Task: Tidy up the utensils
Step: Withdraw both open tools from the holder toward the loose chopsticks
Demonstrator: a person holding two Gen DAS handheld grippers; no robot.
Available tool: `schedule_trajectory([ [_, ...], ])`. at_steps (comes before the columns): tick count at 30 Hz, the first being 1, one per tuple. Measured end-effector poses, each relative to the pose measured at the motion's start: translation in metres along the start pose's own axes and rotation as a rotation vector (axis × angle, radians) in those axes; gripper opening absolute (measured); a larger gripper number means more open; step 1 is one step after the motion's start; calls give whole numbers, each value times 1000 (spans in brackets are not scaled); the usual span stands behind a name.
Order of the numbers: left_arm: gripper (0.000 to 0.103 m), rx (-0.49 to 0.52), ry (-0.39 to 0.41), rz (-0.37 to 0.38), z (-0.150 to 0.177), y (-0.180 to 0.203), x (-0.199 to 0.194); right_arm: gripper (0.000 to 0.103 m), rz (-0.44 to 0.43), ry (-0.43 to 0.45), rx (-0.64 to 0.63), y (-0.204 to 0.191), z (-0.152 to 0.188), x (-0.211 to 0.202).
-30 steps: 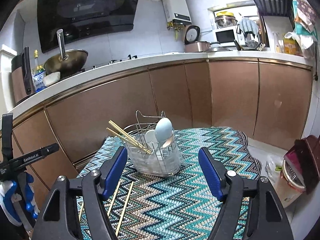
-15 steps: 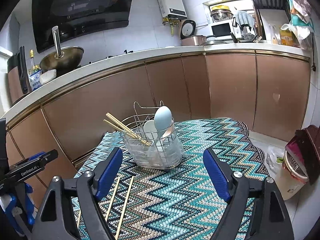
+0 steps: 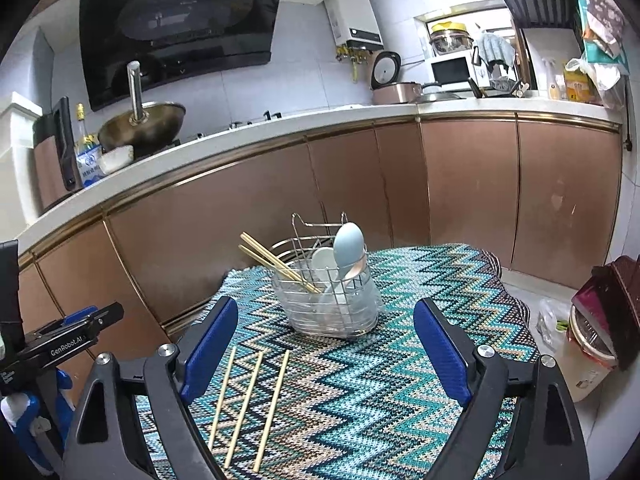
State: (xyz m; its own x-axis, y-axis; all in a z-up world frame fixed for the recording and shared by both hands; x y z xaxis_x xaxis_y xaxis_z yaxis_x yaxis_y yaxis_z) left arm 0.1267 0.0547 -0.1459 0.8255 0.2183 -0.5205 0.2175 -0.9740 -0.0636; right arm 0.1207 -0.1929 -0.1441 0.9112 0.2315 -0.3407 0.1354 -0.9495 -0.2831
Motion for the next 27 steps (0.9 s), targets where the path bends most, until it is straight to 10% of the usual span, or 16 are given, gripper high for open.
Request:
schedule_trajectory([
  [27,60,-13,245,-79,-18,-36,-146,89,-83,314,-19,-19,-28,-143],
])
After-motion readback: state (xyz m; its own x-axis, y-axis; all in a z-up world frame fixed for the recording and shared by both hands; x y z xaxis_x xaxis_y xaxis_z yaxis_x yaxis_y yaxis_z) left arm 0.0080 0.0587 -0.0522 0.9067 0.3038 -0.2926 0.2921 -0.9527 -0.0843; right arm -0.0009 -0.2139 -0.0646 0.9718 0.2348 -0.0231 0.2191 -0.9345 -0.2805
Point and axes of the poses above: each gripper's, at about its wrist camera, not at the fingertips, and x roughly the way its jaws point, y to its right, z to its underside, the point moved 1 cm from there along x, roughly the way its jaws point, and after that the axes turned 14 degrees about -z, right-handed, at the moved point
